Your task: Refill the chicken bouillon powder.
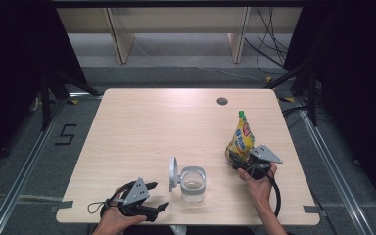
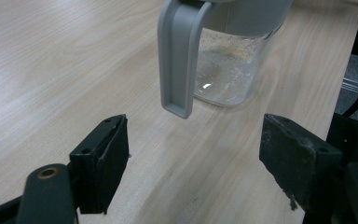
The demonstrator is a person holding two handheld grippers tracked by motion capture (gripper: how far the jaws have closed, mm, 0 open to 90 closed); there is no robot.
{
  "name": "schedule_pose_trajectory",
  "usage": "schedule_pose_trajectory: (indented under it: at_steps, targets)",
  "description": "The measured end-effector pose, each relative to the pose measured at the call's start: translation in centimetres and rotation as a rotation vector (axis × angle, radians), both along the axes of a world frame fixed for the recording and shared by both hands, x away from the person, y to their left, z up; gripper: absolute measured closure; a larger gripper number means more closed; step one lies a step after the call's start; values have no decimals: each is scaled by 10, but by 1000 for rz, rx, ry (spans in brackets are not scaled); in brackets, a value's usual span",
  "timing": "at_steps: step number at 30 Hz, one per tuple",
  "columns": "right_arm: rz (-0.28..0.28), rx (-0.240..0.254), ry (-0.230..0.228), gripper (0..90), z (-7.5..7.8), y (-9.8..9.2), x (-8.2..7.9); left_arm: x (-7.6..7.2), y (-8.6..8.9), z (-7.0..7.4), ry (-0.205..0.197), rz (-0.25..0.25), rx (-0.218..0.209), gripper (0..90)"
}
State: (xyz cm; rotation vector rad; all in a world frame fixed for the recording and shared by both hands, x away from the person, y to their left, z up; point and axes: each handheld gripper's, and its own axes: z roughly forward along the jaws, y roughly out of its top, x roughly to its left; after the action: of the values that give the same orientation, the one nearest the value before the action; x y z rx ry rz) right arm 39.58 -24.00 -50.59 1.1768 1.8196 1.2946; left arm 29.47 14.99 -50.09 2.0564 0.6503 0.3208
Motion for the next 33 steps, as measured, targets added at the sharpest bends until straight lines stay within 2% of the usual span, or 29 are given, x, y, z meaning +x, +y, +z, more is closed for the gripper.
schedule_pose_trajectory:
  at_steps: [1, 2, 3, 4, 5, 6, 7, 8, 9, 10, 11, 12, 13, 14, 15, 17, 18, 19, 20, 21, 22, 23, 24, 27, 30, 31, 32, 33]
  targets:
    - [24, 2, 9, 273, 1, -3, -1, 0, 0, 0, 0, 2, -1, 237]
    - [82, -32, -6, 274, 2, -9, 2, 0, 0, 0, 1, 3, -1, 237]
    - [112, -28, 16, 274, 3, -11, 1, 0, 0, 0, 2, 3, 5, 238]
    - [123, -23, 24, 275, 3, -12, -1, 0, 0, 0, -7, -4, 16, 238]
    - [141, -7, 49, 274, 3, -14, -2, 0, 0, 0, 2, -8, 15, 238]
    - [166, -1, 42, 274, 3, -16, -1, 0, -1, 0, 0, -3, 4, 238]
    - [192, -10, 36, 274, 3, -18, 1, 1, 0, 1, -24, -16, 26, 238]
    - [186, 2, 44, 274, 3, -19, 1, 1, 0, 0, -20, -15, 26, 238]
    - [208, -4, 26, 271, 2, -22, 4, -1, -1, 0, -6, 6, 19, 238]
    - [186, 2, 24, 266, 1, -22, 3, 1, -1, 0, -23, -10, 28, 238]
    - [160, 40, 21, 247, 0, -20, 1, 2, 0, 0, -35, -13, 31, 238]
    - [139, 45, -5, 223, -2, -20, 2, 0, -1, -1, -12, 11, 12, 238]
    - [116, 72, 23, 193, -3, -17, -1, 0, -1, -1, -13, 15, 7, 238]
    - [96, 75, 28, 160, -2, -16, -1, 1, -1, -2, -13, 12, 9, 238]
    - [82, 94, 39, 157, -1, -15, -3, 1, -1, -1, -16, 10, 15, 238]
    - [18, 145, 28, 152, -1, -11, -6, 1, -1, -1, -1, 5, 9, 238]
    - [7, 157, 23, 155, -1, -10, -6, 1, -1, -1, 1, 3, 11, 238]
    - [-28, 168, 6, 154, -5, -7, -7, 1, 0, -1, -4, 1, 20, 238]
    - [-27, 150, 7, 154, -7, -7, -5, 0, -1, -1, 2, 0, 11, 237]
    - [-30, 188, 28, 139, -9, -3, -6, 0, -1, -1, 0, 2, 16, 237]
    - [-28, 198, 23, 137, -10, -1, -6, 0, -1, -1, -7, 1, 20, 237]
    - [-23, 161, -16, 156, -11, -2, -3, 0, -2, -1, -2, 2, 17, 237]
    - [-50, 169, -11, 154, -10, 1, -5, 0, -2, -1, 3, 1, 14, 237]
    - [-40, 134, -32, 156, -10, 1, -4, 0, -2, -1, 5, -8, 16, 236]
    - [-49, 131, -39, 159, -11, 2, -4, 0, -2, -1, 1, -8, 26, 237]
    - [-53, 112, -46, 163, -10, 2, -3, 0, -3, -2, -6, 0, 14, 237]
    - [-50, 95, -54, 168, -11, 1, -3, -1, -3, -2, -7, 5, 19, 237]
    - [-46, 94, -48, 174, -10, 2, -3, 1, -2, -1, -27, -19, 34, 237]
